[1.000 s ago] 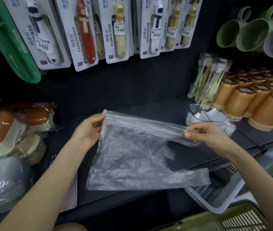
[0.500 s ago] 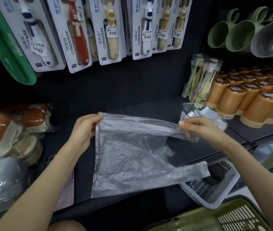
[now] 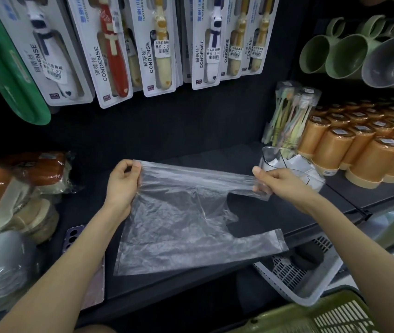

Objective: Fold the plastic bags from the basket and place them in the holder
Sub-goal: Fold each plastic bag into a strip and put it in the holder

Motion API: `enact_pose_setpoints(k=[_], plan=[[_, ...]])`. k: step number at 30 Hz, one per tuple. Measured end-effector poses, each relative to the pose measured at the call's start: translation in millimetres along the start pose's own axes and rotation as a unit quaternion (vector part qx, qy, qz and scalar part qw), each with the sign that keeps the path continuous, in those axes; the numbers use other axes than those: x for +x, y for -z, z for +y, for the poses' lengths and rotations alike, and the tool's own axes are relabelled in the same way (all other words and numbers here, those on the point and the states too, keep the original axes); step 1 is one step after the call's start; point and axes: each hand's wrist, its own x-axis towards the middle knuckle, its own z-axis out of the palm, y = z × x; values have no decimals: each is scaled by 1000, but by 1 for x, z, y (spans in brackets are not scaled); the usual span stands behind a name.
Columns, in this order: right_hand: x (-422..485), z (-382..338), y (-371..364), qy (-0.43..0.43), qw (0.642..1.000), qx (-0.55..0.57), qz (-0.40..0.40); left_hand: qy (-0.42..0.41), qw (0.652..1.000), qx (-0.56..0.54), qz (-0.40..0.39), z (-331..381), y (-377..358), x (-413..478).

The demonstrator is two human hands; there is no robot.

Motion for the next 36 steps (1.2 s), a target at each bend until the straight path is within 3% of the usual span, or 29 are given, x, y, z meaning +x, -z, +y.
enact_pose_setpoints(k=[4,9,14,16,18,20,23,26,29,33,36], plan=[[-1,7,9,29,994,-74,-80,12,1000,16,2,-3,8,11],[0,16,10,65,978,-195,-21,0,997,71,-29,-10,12,12],[-7,12,-1,32,999,-40,-7,9,991,124,-39,-16,9,9],[-1,15,-7,23,994,-100,39,36,990,133,-38,-20,8,12],[4,16,-15,39,962,-238,131,46,985,160,-33,-25,5,14],[3,8,-31,93,927,-298,206,45,980,193,-22,-28,2,15],[-4,-14,-68,174,934,-275,146,-35,930,366,20,-29,0,7],[-2,-26,-104,196,936,-285,64,-249,830,496,55,-30,-2,-10],[6,-26,-128,179,916,-359,14,-335,793,506,-51,-37,-4,-26],[22,-18,-138,121,905,-409,-11,-218,800,516,-215,-49,0,-37],[35,-9,-127,86,910,-404,-24,-179,803,514,-242,-52,3,-38]])
